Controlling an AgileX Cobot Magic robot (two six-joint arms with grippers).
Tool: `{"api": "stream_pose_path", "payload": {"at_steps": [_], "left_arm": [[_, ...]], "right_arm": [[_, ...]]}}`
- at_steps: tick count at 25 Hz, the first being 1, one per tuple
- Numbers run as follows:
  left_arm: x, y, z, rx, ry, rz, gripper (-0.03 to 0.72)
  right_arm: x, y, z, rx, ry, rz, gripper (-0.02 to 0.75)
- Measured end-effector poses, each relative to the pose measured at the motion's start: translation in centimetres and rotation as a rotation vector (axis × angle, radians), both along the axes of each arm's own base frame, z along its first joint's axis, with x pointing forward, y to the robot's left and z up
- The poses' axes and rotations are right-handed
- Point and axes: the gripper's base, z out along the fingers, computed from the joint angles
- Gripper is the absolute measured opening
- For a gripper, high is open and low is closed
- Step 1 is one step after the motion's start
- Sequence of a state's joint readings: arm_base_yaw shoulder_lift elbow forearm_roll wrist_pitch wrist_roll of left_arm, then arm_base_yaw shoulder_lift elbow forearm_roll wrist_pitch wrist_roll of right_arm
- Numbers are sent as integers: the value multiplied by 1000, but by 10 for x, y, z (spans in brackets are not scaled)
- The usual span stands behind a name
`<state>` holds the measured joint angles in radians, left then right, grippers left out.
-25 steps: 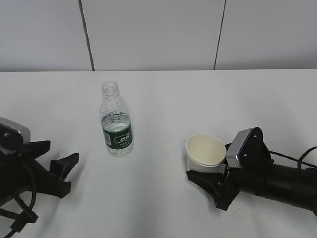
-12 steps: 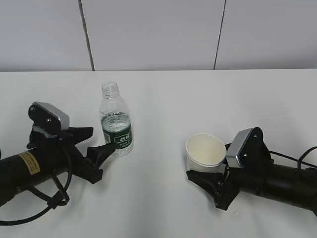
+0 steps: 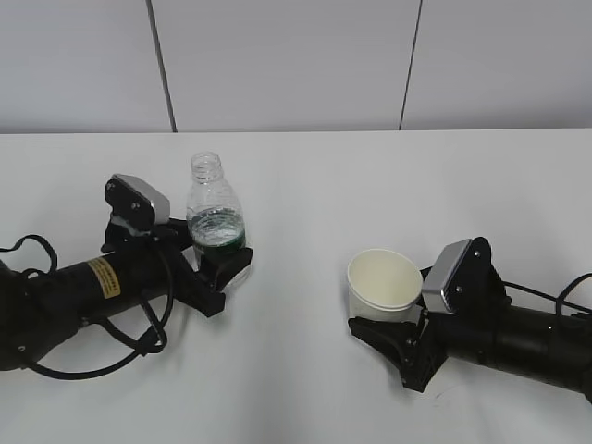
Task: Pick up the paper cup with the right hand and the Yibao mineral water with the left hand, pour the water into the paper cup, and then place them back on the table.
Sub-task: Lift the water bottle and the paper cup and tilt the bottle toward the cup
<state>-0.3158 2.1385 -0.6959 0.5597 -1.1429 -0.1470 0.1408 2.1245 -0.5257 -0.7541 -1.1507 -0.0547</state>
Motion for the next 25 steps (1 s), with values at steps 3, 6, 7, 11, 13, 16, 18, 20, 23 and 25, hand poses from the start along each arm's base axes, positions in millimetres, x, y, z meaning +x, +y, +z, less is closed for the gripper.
{"api": "stream_pose_path", "payload": {"at_steps": [3,6,7,11,13,16,18,20,23,25], "left_arm": [[7,-2,-4,-5,-1,-3,480],[7,-3,-9,-1,7,-4,480],[7,-3,-9,0,9,-4,480],[7,-3,-9,-1,11,-5,452],[7,-3,-9,-1,11,-7,425],[7,-3,-9,-2,11,-7,398],[7,-3,-9,-2,11,-7,385],[7,-3,-9,2,6,-8,375],[7,-3,-6,46,-43,-23,365],[8,-2,-3,86,-79,-29,363]], "right_arm": [[0,0,0,0,0,0,544],[0,0,0,0,-2,0,544],[0,0,0,0,-2,0,544],[1,2,1,0,-10,22,544],[3,4,2,6,-18,53,544],[8,7,5,45,5,69,544],[13,9,8,71,17,76,544],[18,11,10,77,3,105,544],[24,15,14,79,-17,154,544],[27,17,16,91,-14,178,543]]}}
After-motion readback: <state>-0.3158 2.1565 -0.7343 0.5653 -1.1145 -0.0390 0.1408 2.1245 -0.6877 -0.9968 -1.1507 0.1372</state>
